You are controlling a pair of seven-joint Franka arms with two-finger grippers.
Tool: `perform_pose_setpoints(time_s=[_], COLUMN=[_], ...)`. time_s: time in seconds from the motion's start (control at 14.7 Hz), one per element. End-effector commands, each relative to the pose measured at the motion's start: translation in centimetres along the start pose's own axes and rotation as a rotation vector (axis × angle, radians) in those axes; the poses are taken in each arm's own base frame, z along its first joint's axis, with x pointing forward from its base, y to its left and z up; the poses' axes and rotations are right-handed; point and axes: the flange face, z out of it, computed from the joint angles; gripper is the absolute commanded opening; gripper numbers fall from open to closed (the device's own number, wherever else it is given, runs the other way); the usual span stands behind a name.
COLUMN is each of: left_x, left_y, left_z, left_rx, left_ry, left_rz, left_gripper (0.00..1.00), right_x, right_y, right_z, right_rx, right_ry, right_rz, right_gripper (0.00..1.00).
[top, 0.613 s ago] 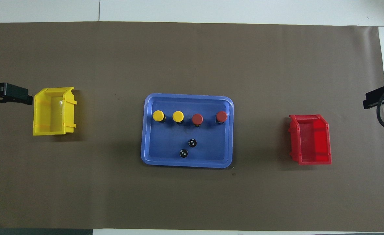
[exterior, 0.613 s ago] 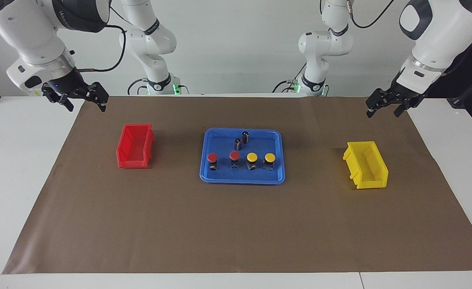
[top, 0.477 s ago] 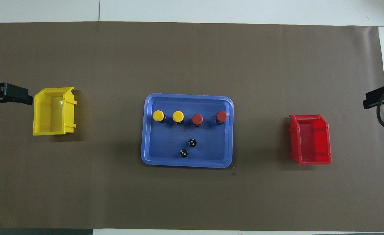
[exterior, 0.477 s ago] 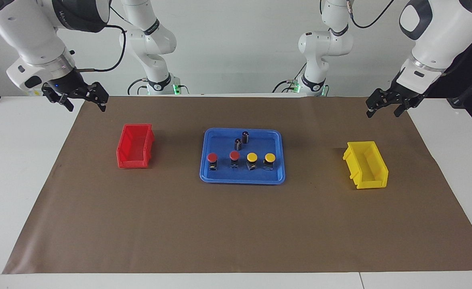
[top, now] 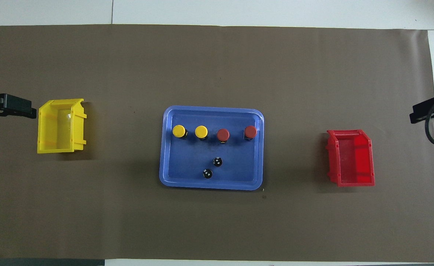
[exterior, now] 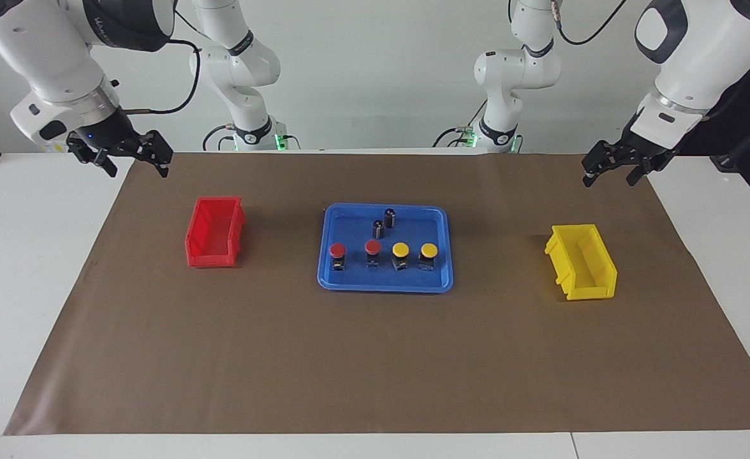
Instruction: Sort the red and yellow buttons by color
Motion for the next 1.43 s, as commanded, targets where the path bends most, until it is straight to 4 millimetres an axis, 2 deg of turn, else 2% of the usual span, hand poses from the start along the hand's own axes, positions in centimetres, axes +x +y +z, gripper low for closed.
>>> perform_pose_setpoints(time_s=[0.0, 0.2, 0.27, 0.34, 0.41, 0.48, 0.61, 0.75, 0.89, 0.95, 1.02, 1.16, 1.36], left_x=[-0.4, -0.4, -0.4, -0.4, -0.4, -0.4, -0.7, -0.7, -0.6, -0.6, -0.6, -0.6, -0.5], left_y=[-0.2, -0.3, -0.5, -1.0, -1.2, -1.4, -1.8, -2.1, -2.1, -2.1, -2.1, -2.1, -2.1], left_z=[-0.2, -0.2, -0.1, -0.2, -0.2, -0.2, 0.0, -0.3, -0.1, -0.2, -0.2, -0.2, -0.2], left_rx=[-0.012, -0.012, -0.012, -0.012, -0.009, -0.008, 0.051, 0.069, 0.069, 0.069, 0.069, 0.069, 0.069], left_ry=[-0.011, -0.008, -0.012, -0.01, -0.011, -0.013, -0.038, -0.034, -0.031, -0.03, -0.032, -0.031, -0.026], left_rz=[0.008, 0.005, 0.002, -0.007, -0.01, -0.015, 0.022, 0.104, 0.106, 0.107, 0.102, 0.103, 0.101], left_gripper=[1.0, 1.0, 1.0, 1.0, 1.0, 1.0, 1.0, 1.0, 1.0, 1.0, 1.0, 1.0, 1.0], right_x=[-0.3, 0.0, 0.6, 1.0, 1.6, 2.1, 3.0, 5.5, 7.1, 7.7, 7.8, 6.6, 4.9], right_y=[-0.3, -0.5, -2.2, -3.4, -4.2, -6.2, -11.5, -17.4, -22.5, -25.5, -27.6, -31.2, -31.6], right_z=[0.1, -0.2, -0.9, -2.6, -3.0, -2.5, -1.4, 0.0, 2.0, 4.3, 7.0, 12.0, 17.1], right_rx=[0.001, 0.002, 0.029, 0.038, 0.037, 0.034, 0.034, 0.029, 0.048, 0.054, 0.054, 0.06, 0.082], right_ry=[0.012, 0.023, 0.038, 0.068, 0.071, 0.047, 0.026, 0.037, 0.089, 0.104, 0.105, 0.119, 0.164], right_rz=[-0.01, -0.02, -0.041, -0.054, -0.058, -0.062, -0.012, -0.013, 0.038, 0.047, 0.051, 0.043, 0.031], right_gripper=[1.0, 1.0, 1.0, 1.0, 1.0, 1.0, 1.0, 1.0, 1.0, 1.0, 1.0, 1.0, 1.0])
